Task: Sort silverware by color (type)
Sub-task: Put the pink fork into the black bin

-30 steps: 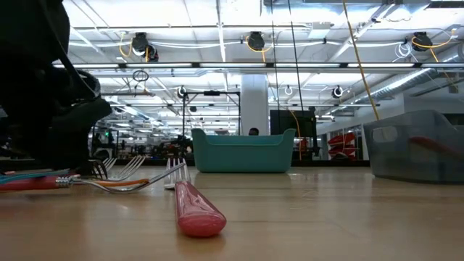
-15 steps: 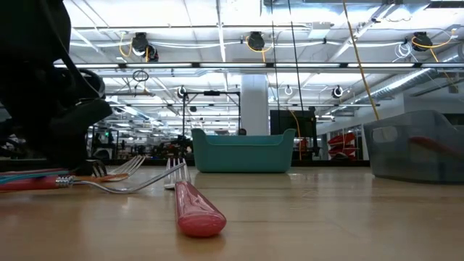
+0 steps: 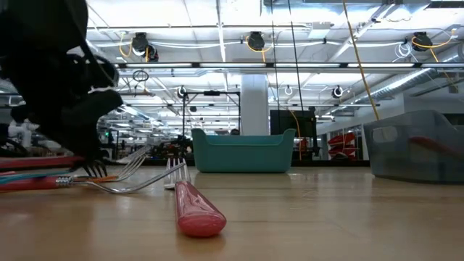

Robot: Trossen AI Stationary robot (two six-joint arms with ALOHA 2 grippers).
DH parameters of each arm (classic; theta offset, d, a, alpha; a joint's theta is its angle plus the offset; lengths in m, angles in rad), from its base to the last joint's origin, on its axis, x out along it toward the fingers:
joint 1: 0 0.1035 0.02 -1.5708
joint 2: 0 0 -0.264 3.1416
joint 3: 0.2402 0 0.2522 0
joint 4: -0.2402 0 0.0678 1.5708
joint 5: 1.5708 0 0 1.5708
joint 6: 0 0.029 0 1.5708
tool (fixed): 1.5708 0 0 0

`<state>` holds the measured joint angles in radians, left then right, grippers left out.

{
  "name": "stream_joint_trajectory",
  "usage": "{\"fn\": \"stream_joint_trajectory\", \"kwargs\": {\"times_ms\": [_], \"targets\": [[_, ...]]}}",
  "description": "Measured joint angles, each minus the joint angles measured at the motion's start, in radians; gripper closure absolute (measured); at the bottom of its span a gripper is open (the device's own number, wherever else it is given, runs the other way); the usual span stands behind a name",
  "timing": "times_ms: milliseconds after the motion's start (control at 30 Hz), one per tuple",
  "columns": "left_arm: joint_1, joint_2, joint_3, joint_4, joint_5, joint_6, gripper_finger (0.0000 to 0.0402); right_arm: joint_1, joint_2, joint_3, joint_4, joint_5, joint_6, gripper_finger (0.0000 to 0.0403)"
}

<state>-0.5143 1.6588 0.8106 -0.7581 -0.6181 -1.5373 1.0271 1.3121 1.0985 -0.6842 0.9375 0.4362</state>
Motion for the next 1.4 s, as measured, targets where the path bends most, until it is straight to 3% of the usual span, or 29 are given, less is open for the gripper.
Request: {"fn": "stream_joint_trajectory", "kwargs": {"times_ms": [400,633,867,1033,1400], "targets": [[-0.013,-0.002,0.237,-0.006,-0.125,0.268,0.0359,0.000,0.000,0.000,0.000,0.000,0.007,0.0399],[-0.028,-0.002,0.343,0.194,-0.157,0.597,0.0359,0.000,0.031,0.000,0.007,-0.001,0.001,0.0398],[-0.015,-0.002,0.345,0.430,-0.170,0.883,0.0359,-0.021,0.078,0.000,0.045,0.000,-0.041,0.0398],[0.003,0.006,0.345,0.511,-0.151,0.977,0.0359,-0.042,0.077,0.000,0.072,0.000,-0.040,0.0398],[0.028,0.006,0.345,0.548,-0.109,0.987,0.0359,-0.049,0.077,0.000,0.122,0.000,-0.082,0.0398]]}}
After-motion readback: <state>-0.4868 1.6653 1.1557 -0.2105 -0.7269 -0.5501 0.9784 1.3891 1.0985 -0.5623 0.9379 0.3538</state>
